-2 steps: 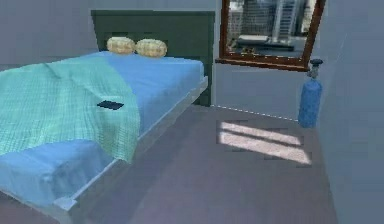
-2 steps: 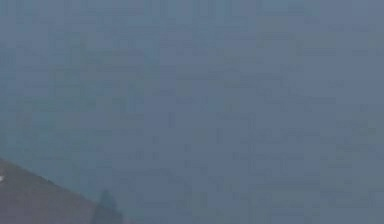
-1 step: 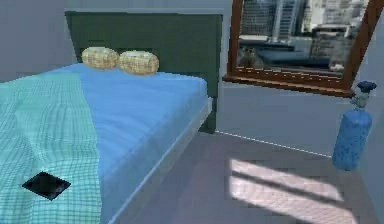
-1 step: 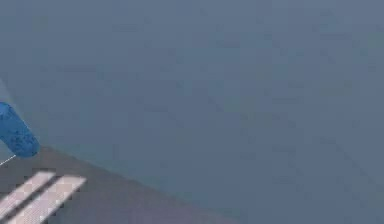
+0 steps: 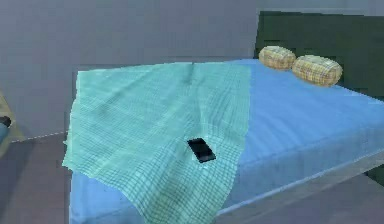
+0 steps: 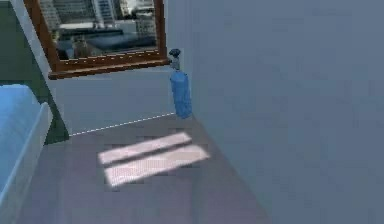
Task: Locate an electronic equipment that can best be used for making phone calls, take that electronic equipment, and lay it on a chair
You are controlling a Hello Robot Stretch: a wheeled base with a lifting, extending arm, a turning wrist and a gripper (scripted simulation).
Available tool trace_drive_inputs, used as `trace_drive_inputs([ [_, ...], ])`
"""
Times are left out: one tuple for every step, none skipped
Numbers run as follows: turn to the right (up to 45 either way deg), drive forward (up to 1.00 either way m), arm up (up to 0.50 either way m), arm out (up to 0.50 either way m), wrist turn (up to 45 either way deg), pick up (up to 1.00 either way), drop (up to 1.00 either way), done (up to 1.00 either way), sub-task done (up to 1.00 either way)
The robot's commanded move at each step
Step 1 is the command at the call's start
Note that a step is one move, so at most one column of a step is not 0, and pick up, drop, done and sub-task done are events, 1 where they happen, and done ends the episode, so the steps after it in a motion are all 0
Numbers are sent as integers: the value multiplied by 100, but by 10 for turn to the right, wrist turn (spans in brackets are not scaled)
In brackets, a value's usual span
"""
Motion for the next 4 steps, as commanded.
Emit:
trace_drive_inputs([
  [-450, 0, 0, 0, 0, 0, 0, 0, 0],
  [-360, 0, 0, 0, 0, 0, 0, 0, 0],
  [0, 0, 50, 0, 0, 0, 0, 0, 0],
  [0, 0, 36, 0, 0, 0, 0, 0, 0],
])
